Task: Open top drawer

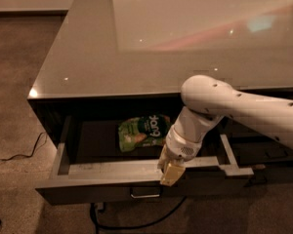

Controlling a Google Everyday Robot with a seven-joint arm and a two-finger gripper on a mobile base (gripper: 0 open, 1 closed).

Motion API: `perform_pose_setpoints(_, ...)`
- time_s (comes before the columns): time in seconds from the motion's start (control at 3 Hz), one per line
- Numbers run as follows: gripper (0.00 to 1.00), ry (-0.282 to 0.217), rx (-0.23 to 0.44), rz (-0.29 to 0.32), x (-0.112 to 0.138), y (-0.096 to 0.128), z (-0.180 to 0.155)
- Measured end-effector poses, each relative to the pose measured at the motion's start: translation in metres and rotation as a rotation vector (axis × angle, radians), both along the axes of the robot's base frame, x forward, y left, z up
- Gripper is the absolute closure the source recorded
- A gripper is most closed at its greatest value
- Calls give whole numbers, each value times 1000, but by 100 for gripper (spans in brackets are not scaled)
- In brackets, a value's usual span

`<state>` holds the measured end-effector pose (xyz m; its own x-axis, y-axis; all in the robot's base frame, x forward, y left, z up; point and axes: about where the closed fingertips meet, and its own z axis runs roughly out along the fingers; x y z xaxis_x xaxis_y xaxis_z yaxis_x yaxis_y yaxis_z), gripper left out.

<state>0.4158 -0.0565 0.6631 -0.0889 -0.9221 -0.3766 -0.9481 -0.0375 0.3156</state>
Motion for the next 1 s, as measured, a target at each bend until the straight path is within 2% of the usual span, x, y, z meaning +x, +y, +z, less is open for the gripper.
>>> perform_pose_setpoints(0.67,38,1,0,-7,-13,-1,8)
perform_pose_setpoints(1.0,14,-3,6,-52,-31,-4,26)
